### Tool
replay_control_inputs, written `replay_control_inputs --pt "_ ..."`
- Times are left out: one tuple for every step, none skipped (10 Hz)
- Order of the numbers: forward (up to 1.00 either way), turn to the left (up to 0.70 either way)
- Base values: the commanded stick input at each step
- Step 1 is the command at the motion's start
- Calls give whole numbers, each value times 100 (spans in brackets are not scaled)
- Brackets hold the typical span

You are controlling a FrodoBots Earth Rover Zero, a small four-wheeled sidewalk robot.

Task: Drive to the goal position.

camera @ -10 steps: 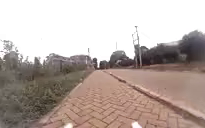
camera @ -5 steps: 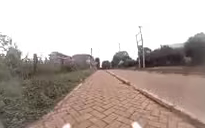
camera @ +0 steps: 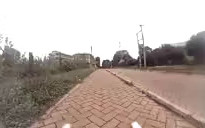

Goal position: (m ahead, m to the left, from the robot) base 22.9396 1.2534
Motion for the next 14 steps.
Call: replay_control_inputs --pt "70 7" --pt "70 7" --pt "70 7" --pt "70 2" --pt "70 5" --pt "70 2" --pt "70 4" --pt "70 5" --pt "70 5" --pt "70 10" --pt "70 14" --pt "70 14" --pt "70 11" --pt "70 9"
